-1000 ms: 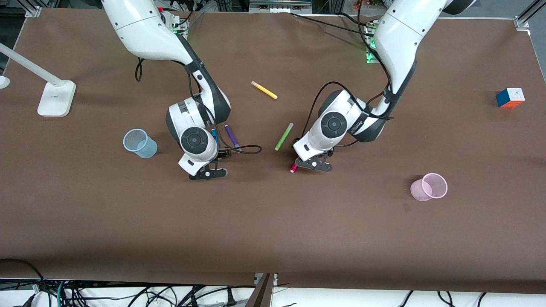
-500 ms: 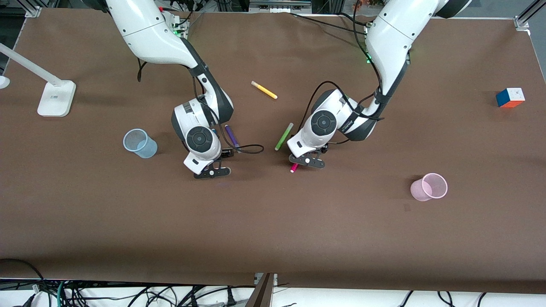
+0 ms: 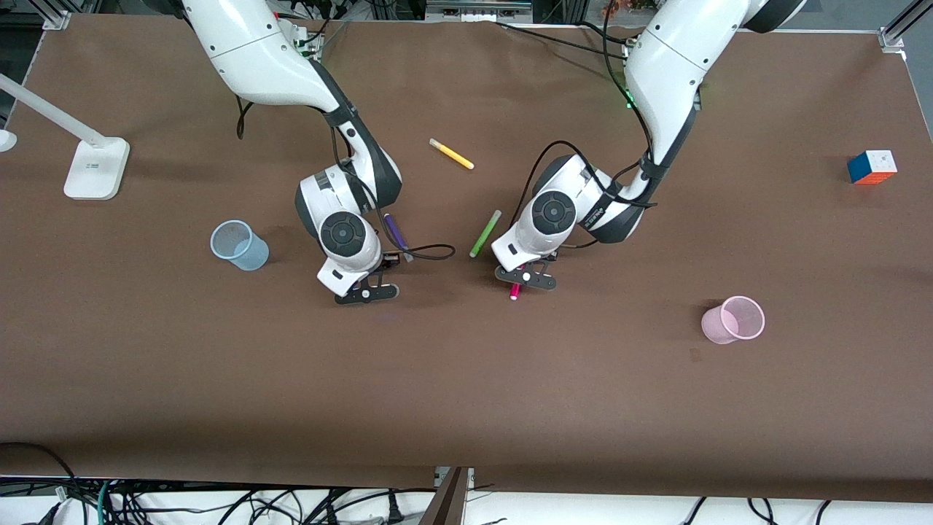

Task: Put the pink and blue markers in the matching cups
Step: 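Grasp the blue marker with the right gripper while the left gripper grasps the pink marker, then carry the blue marker to the blue cup while the left gripper carries pink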

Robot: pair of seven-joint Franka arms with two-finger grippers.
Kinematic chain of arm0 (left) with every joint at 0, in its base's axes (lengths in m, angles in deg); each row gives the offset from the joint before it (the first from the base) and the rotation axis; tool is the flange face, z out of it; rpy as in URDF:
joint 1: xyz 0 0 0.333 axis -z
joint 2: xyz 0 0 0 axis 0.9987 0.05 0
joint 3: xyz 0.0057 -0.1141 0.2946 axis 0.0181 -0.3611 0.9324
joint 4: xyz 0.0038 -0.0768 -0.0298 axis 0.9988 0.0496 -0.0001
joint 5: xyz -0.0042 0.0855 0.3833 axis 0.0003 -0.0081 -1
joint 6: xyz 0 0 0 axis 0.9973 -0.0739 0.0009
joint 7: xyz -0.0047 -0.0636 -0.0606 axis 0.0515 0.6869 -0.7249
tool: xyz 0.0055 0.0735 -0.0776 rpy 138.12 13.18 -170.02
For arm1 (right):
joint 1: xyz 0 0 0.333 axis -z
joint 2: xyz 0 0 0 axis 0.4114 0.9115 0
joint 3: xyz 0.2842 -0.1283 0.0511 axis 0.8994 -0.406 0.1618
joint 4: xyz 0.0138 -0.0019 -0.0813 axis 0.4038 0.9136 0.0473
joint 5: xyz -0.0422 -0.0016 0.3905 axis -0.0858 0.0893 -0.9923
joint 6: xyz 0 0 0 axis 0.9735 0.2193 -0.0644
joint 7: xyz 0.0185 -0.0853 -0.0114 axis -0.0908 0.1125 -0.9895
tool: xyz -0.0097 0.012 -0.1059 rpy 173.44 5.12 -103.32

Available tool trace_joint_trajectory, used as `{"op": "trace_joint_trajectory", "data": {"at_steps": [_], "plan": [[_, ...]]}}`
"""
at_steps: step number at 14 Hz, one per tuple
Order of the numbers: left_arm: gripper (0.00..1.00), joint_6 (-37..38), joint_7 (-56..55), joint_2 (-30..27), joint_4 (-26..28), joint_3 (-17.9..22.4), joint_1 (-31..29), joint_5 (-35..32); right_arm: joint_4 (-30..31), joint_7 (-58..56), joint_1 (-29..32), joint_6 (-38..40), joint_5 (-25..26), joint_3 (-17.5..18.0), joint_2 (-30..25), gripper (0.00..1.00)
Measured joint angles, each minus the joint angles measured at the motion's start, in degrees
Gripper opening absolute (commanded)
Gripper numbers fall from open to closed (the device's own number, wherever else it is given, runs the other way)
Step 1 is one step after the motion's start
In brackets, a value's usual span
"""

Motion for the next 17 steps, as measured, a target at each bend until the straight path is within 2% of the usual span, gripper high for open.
{"op": "trace_joint_trajectory", "data": {"at_steps": [3,7,9,12,15,17], "plan": [[0.0,2.83,0.01,-0.68,-0.53,0.64,-0.28,-2.43,0.1,-0.03,0.01,-0.77,0.0,-0.07,-0.06,0.0],[0.0,14.59,4.44,-6.99,-2.27,1.43,-4.06,-9.5,-0.17,-5.76,0.23,-1.81,0.01,-0.75,-1.98,0.0],[0.0,22.13,12.09,-9.58,-4.2,1.57,-7.26,-10.89,-0.69,-13.93,1.98,2.31,0.0,-1.42,-5.94,0.0],[0.0,33.49,25.77,-10.01,-9.48,2.22,-11.76,-12.81,-1.06,-27.57,5.42,11.95,0.0,-1.57,-13.09,0.0],[0.0,40.19,34.89,-9.72,-11.83,2.6,-14.74,-20.22,-0.82,-45.26,6.25,19.03,0.0,-2.25,-17.93,0.0],[0.0,43.22,38.89,-9.11,-11.89,3.2,-15.15,-27.75,-0.5,-58.8,6.26,21.57,-1.76,-4.45,-19.23,0.0]]}}
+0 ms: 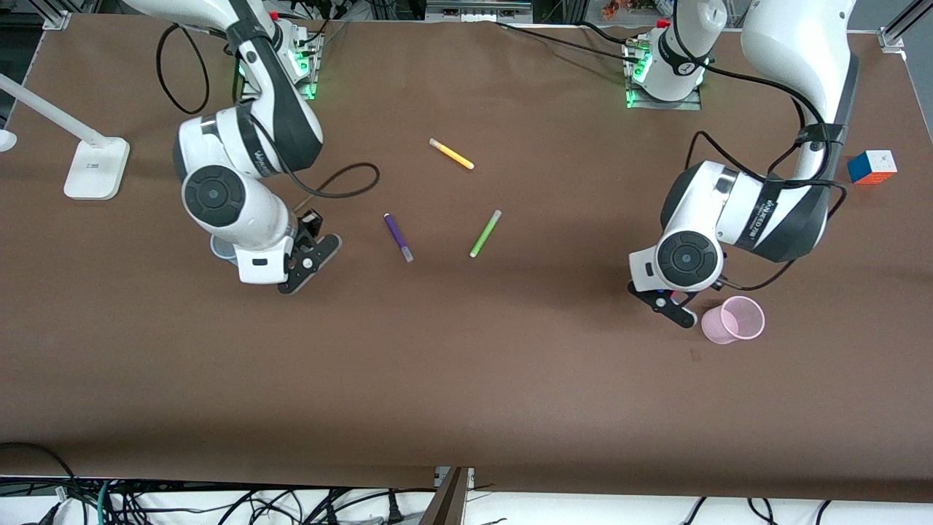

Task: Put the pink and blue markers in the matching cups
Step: 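Carry the blue marker to the blue cup while the left gripper carries pink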

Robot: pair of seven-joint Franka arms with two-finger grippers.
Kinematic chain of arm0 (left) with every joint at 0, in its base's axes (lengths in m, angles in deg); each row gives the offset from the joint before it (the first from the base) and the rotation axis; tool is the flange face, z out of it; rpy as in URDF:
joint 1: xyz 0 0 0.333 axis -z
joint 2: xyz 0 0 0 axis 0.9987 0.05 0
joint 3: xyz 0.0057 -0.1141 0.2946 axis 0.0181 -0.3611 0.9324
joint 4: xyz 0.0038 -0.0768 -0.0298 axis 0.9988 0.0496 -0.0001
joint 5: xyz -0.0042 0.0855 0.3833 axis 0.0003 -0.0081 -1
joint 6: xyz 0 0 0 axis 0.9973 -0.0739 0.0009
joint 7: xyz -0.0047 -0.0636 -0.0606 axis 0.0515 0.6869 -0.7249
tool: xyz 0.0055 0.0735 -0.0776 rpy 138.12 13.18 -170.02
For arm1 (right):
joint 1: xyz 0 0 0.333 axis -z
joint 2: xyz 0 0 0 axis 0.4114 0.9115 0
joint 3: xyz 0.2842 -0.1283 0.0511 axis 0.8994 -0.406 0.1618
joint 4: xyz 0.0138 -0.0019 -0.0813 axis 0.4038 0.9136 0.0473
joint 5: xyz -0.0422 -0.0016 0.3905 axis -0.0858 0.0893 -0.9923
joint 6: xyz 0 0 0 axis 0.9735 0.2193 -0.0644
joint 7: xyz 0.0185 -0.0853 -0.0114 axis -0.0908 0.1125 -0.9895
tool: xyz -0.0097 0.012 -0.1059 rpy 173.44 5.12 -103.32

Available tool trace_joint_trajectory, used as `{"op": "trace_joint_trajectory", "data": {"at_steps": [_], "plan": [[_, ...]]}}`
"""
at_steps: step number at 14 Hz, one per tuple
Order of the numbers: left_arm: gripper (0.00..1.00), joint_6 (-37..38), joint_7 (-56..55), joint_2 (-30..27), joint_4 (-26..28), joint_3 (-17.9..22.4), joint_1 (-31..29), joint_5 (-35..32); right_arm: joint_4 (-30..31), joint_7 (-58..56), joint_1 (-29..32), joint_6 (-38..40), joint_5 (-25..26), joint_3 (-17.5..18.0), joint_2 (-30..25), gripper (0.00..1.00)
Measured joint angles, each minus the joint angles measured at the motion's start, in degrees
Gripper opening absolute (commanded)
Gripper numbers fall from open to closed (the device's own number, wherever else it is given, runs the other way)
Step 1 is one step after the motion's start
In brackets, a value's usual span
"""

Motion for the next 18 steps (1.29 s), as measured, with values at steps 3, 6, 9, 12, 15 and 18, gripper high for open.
{"op": "trace_joint_trajectory", "data": {"at_steps": [3,6,9,12,15,18], "plan": [[0.0,1.63,7.73,2.02,-0.02,1.0,-0.02,-13.37,1.43,-22.63,0.24,1.49,-9.64,-6.57,-0.13,0.0],[0.0,1.71,16.67,2.6,-0.11,2.67,0.0,-23.0,5.39,-40.95,0.69,1.73,-20.83,-12.96,-0.04,0.0],[0.0,1.16,19.78,3.13,-0.13,4.53,-0.41,-27.38,9.23,-55.2,1.77,3.17,-28.97,-17.01,0.07,0.0],[0.0,0.04,20.03,5.56,-0.08,4.75,-1.61,-27.57,11.07,-64.84,5.9,6.51,-33.59,-17.45,0.13,0.0],[0.39,-1.67,19.79,7.67,-0.1,4.71,-1.45,-27.6,12.22,-70.83,8.7,8.62,-35.51,-17.49,0.13,0.0],[1.0,-2.22,19.17,8.38,-0.18,4.61,-1.13,-27.6,12.45,-73.6,9.51,8.84,-37.74,-17.48,0.41,1.0]]}}
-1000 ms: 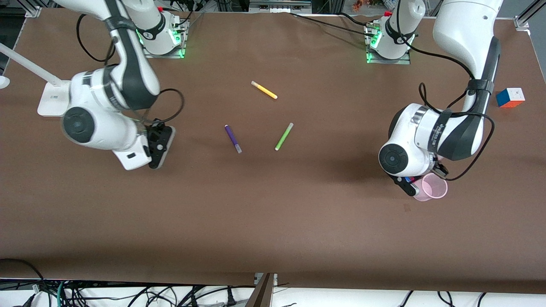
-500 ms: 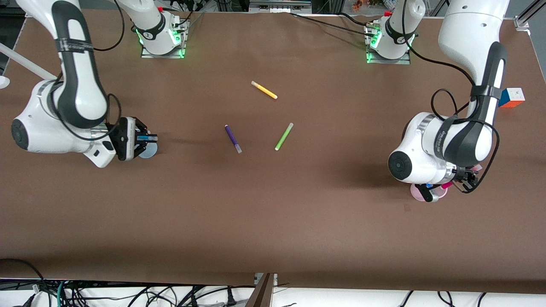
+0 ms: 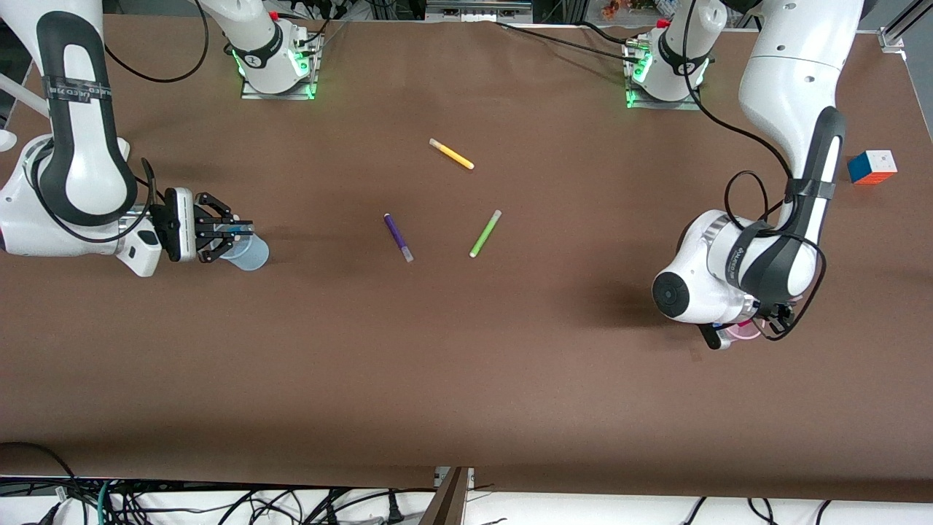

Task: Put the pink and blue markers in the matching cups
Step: 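Carry the blue marker to the blue cup while the left gripper carries pink, then open both grippers to drop the markers into their cups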

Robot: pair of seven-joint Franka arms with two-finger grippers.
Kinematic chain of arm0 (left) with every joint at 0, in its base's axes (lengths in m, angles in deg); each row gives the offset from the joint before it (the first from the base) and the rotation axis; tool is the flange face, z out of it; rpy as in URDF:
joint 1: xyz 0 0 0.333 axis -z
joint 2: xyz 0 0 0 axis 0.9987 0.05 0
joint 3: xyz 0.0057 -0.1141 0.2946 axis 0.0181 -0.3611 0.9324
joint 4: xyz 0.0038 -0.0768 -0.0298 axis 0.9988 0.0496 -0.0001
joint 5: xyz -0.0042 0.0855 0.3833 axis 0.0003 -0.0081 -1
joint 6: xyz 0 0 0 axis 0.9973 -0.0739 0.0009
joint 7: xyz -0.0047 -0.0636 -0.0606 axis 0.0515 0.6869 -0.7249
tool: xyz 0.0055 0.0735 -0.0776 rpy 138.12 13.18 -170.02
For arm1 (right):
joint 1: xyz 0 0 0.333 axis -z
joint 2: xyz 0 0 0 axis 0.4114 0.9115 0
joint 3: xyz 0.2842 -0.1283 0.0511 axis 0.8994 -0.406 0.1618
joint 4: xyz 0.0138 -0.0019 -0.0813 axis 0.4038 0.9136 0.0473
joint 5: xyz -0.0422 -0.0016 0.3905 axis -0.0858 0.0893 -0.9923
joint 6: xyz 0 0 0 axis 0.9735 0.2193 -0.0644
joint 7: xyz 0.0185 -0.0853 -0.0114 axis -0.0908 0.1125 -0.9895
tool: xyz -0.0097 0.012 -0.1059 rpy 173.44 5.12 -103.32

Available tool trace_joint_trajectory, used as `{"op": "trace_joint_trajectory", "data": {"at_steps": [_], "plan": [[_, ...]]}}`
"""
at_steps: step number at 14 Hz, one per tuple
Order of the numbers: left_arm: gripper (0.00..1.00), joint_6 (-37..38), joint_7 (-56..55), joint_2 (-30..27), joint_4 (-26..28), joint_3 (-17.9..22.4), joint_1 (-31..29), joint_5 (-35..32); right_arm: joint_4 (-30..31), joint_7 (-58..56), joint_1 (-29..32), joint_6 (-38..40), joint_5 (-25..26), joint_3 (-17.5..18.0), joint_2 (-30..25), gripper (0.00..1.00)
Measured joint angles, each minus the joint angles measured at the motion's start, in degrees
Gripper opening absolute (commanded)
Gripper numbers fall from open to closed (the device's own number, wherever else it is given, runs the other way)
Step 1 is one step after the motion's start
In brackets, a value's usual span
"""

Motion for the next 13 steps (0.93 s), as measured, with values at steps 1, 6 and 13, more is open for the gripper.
{"op": "trace_joint_trajectory", "data": {"at_steps": [1,6,13], "plan": [[1.0,0.0,-0.59,-0.01,-0.21,-0.09,0.09,0.0,0.0,-0.15,0.18,0.08,-0.49,0.0,0.21,1.0],[1.0,0.16,-4.5,-2.74,-2.67,-0.14,-0.22,12.66,-3.53,10.65,1.72,0.87,-1.03,-0.11,0.2,1.0],[1.0,1.51,-23.7,-18.39,-4.73,-0.07,-0.87,39.07,-15.69,53.26,1.27,5.31,8.46,0.5,-0.28,1.0]]}}
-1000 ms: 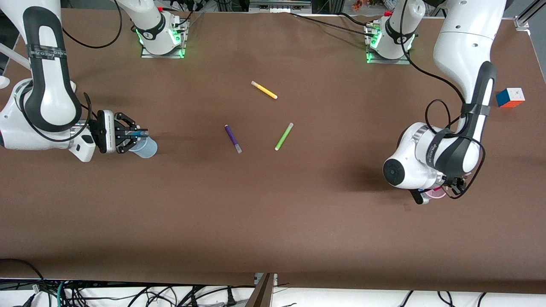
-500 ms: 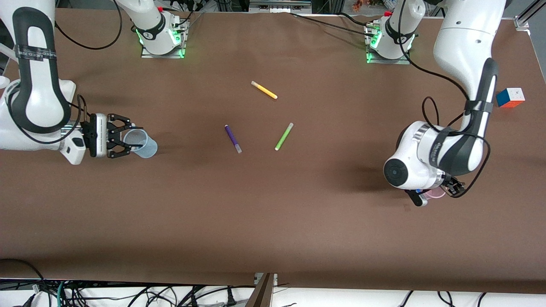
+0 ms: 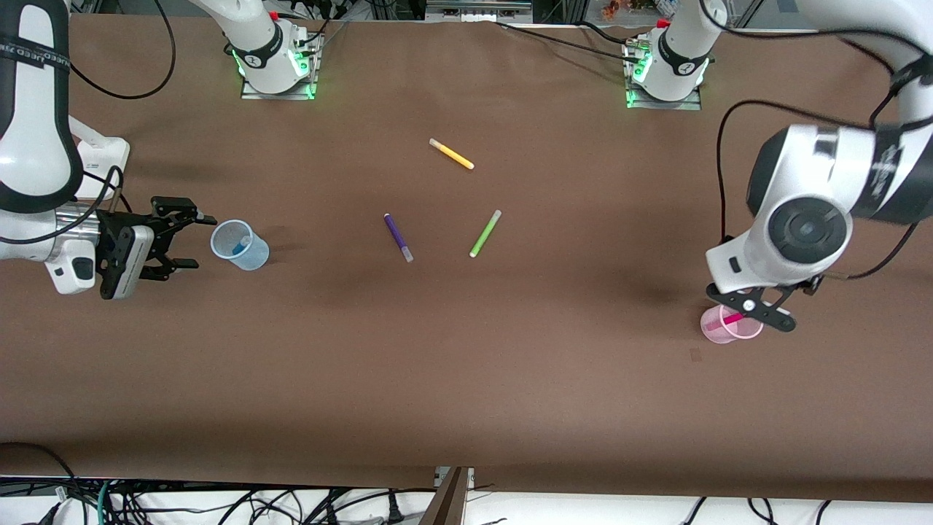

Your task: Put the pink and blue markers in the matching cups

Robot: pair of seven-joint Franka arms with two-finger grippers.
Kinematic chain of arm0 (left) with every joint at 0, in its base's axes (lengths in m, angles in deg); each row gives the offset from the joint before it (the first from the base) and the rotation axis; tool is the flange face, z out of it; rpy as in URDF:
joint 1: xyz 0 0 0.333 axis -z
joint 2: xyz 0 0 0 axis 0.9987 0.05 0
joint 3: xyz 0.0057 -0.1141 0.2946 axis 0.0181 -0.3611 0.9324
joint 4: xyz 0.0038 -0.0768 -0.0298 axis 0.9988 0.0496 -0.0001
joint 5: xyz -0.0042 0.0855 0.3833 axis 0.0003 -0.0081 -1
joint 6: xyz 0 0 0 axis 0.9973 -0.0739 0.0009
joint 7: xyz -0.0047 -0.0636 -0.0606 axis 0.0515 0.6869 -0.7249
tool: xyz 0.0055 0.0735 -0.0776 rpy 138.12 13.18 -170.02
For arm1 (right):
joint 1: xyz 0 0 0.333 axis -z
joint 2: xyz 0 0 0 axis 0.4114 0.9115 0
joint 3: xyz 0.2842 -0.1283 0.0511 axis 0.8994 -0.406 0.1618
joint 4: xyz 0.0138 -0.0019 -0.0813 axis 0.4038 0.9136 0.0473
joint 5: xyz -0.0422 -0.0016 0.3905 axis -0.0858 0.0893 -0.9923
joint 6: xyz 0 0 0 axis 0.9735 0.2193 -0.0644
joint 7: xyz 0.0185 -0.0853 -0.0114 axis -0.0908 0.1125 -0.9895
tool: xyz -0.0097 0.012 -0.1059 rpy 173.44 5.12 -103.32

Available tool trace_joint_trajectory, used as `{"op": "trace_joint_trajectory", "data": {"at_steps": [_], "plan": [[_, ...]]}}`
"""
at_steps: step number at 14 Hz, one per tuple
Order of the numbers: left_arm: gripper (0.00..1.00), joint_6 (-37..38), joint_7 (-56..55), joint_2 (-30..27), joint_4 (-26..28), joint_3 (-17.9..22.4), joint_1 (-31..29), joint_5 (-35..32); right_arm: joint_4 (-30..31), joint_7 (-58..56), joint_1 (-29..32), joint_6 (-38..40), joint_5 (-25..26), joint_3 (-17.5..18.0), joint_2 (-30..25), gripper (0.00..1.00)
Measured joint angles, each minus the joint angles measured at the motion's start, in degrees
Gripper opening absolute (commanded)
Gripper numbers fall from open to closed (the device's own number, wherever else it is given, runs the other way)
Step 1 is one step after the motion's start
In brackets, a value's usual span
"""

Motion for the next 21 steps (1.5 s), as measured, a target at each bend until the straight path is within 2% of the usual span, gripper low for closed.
{"op": "trace_joint_trajectory", "data": {"at_steps": [4,6,8,10,12,13,15,18,21], "plan": [[1.0,7.0,-3.36,-3.02,-7.19,1.02,-1.71,10.86,-1.97,17.41,-1.07,1.14,7.18,0.34,0.04,1.0],[1.0,7.82,-6.59,-5.69,-7.91,2.15,-2.97,14.2,-2.28,26.73,-1.39,1.42,10.25,2.12,-0.05,1.0],[1.0,5.92,-12.65,-10.88,-3.5,2.6,-3.54,17.2,-2.79,37.02,-1.27,1.42,16.98,6.31,-0.92,1.0],[1.0,-1.84,-15.66,-17.26,6.07,2.91,-3.55,17.43,-2.69,45.9,-0.38,1.48,24.79,11.44,-3.76,1.0],[1.0,-5.67,-16.05,-21.05,13.39,3.19,-3.55,17.53,-2.17,48.09,1.49,2.06,31.37,15.07,-7.77,1.0],[1.0,-5.75,-16.09,-21.86,15.13,3.17,-3.52,17.59,-1.96,48.22,2.32,2.42,33.72,15.82,-10.12,1.0],[1.0,-5.86,-16.16,-22.08,15.83,3.14,-3.48,17.6,-1.4,48.23,3.95,2.58,35.63,16.17,-15.25,1.0],[1.0,-5.86,-16.2,-22.08,15.82,3.14,-3.48,17.61,-0.35,48.41,5.85,2.99,35.92,16.24,-21.46,1.0],[1.0,-5.87,-16.23,-22.08,15.82,3.14,-3.48,17.61,0.67,55.03,6.77,4.98,35.82,16.33,-23.23,1.0]]}}
